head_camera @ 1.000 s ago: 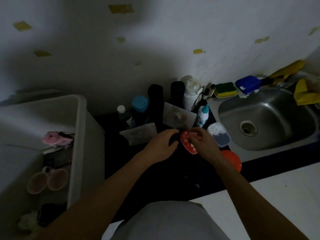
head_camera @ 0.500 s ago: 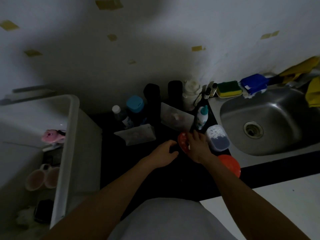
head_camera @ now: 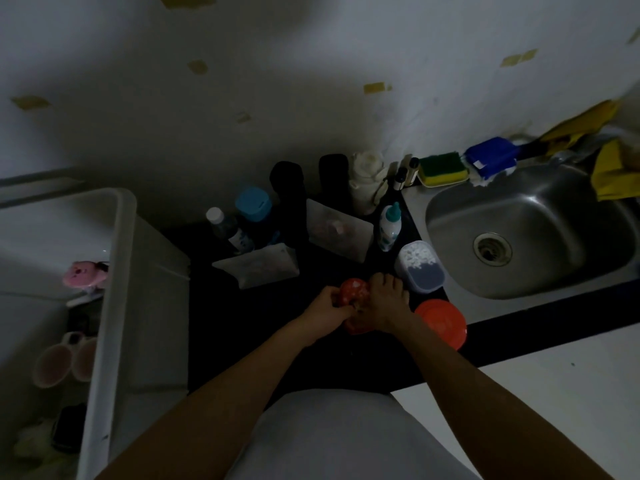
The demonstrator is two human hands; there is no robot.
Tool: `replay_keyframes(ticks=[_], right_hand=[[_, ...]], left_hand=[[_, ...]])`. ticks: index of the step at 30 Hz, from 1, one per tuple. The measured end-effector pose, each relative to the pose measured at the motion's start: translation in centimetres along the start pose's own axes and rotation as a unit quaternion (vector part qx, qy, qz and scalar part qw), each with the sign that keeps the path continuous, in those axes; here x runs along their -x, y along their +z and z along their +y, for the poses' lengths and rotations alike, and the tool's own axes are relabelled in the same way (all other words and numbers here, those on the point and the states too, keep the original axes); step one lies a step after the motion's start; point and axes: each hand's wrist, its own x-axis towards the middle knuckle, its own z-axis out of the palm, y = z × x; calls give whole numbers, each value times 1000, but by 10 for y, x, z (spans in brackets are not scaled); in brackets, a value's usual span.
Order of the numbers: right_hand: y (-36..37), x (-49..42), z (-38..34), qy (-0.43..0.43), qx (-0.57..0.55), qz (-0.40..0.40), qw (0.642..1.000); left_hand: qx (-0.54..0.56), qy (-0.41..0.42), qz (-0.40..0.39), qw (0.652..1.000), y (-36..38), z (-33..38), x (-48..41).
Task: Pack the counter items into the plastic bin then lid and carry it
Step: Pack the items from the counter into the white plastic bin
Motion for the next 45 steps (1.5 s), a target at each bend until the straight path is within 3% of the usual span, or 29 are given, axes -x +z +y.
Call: replay_keyframes(ticks=[5, 10, 16, 24, 27, 35, 45], right_hand=[[0, 12, -9, -5, -146, -18, 989], [-5, 20, -29, -38, -266, 16, 963], [-26, 33, -63, -110, -285, 32, 952], [-57, 63, -142, -196, -393, -18, 898], [-65, 70, -175, -237, -390, 16, 890], [-89, 97, -264, -323, -365, 86, 869], [-75, 123, -354, -363, -300, 42, 881]], left_hand=[[27, -19, -11, 999, -8, -6, 3], [37, 23, -2, 999, -31, -7, 21], [15, 68, 21, 997, -78, -1, 47], [40, 206, 101, 973, -144, -1, 110], [59, 253, 147, 954, -170, 3, 130], [110, 320, 173, 925, -244, 7, 193], [123, 313, 176, 925, -321, -39, 242]])
